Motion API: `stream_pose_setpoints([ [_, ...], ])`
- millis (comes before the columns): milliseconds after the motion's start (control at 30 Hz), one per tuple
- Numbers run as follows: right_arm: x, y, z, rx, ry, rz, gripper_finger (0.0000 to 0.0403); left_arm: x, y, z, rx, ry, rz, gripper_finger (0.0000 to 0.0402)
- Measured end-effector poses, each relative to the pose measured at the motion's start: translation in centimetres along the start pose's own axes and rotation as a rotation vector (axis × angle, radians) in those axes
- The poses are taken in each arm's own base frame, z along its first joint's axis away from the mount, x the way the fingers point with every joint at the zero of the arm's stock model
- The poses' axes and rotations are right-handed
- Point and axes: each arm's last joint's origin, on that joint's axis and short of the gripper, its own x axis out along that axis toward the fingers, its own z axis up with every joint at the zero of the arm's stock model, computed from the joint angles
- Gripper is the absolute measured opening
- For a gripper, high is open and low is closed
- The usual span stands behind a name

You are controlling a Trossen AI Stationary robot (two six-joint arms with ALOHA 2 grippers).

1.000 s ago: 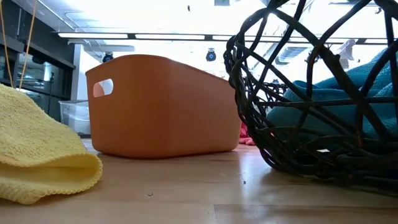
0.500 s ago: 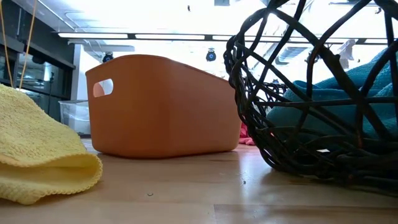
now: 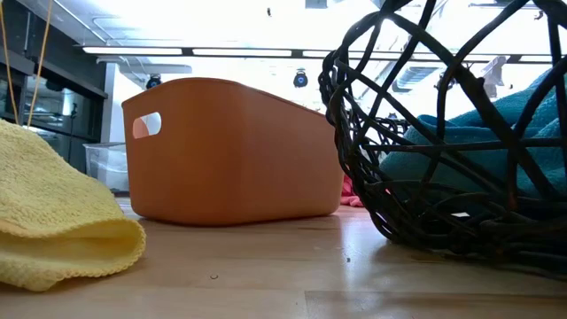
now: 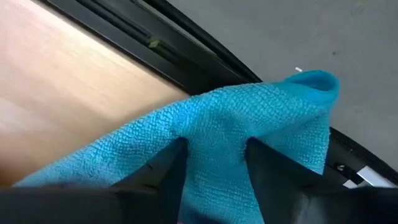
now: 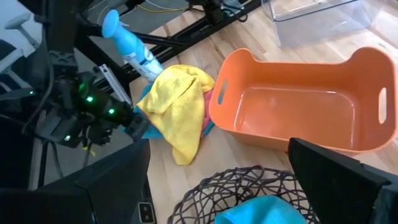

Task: Sort microfiber towel by color & place in baskets
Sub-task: Put the blue towel into the black wire basket

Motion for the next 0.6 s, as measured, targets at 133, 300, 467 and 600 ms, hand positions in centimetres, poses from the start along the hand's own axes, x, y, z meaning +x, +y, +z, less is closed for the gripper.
stream_pose_setpoints([
  [133, -0.1, 0.3, -0.2, -0.005, 0.001, 0.012, 0.0378, -0.2, 1.1, 0.2, -0.038, -0.024, -0.017, 0.0065],
  [300, -0.1, 0.3, -0.2, -0.013, 0.001, 0.014, 0.0378, -2.8, 4.0, -0.4, -0.167, -0.09, -0.016, 0.0008],
  [467, -0.1, 0.4, -0.2, -0.059, 0.005, 0.026, 0.0378, -10.7, 6.8, -3.6, -0.271, -0.274, 0.03, 0.0002],
  [600, -0.3, 0.3, -0.1, -0.086, 0.008, 0.039, 0.0378, -18.3, 8.5, -7.9, -0.414, -0.517, 0.129, 0.0001],
])
